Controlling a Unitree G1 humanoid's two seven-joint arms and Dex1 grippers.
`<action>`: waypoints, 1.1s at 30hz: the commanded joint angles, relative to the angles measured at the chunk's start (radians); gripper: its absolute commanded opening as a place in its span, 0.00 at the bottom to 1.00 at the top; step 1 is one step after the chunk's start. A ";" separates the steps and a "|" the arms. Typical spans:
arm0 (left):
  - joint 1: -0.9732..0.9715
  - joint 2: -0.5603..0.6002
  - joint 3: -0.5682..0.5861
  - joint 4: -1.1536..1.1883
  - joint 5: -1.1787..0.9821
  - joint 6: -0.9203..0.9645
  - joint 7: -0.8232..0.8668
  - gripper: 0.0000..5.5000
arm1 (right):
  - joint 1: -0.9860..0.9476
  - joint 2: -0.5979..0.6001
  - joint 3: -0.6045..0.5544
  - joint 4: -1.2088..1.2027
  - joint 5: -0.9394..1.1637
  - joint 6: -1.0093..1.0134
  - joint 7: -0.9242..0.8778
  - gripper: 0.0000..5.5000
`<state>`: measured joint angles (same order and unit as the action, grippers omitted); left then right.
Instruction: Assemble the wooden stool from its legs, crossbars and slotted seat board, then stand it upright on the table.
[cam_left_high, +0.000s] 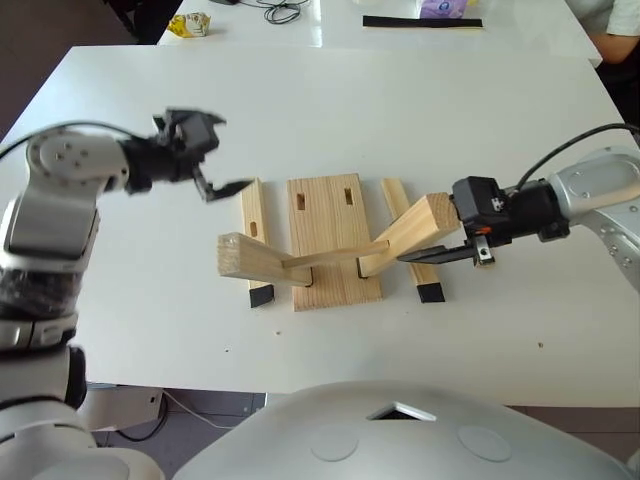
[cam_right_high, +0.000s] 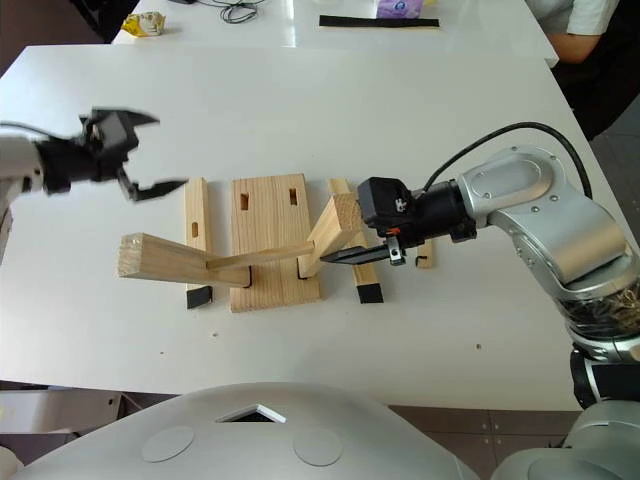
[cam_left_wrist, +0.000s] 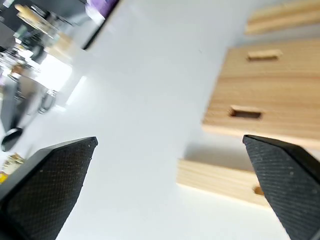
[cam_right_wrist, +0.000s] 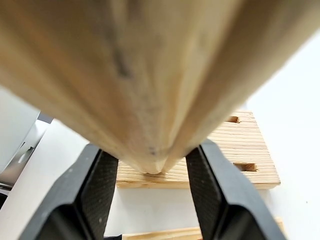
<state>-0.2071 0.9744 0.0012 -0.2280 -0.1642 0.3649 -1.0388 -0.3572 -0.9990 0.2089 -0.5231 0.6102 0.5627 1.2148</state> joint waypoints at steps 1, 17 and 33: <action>0.152 0.009 0.096 -0.143 0.017 0.055 0.076 0.98 | 0.131 -0.110 -0.056 -0.033 -0.020 0.089 -0.020 0.37; 0.356 -0.150 0.056 -0.546 0.031 0.313 0.338 0.98 | 0.033 -0.112 0.054 -0.010 -0.065 0.095 -0.006 0.37; 0.323 -0.179 -0.060 -0.328 0.079 0.149 0.343 0.98 | 0.125 -0.050 0.185 0.027 -0.113 0.069 -0.121 0.37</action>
<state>0.1215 0.7906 -0.0431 -0.6045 -0.1204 0.5543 -0.6970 -0.3419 -1.0274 0.2779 -0.5267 0.6214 0.5370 1.1166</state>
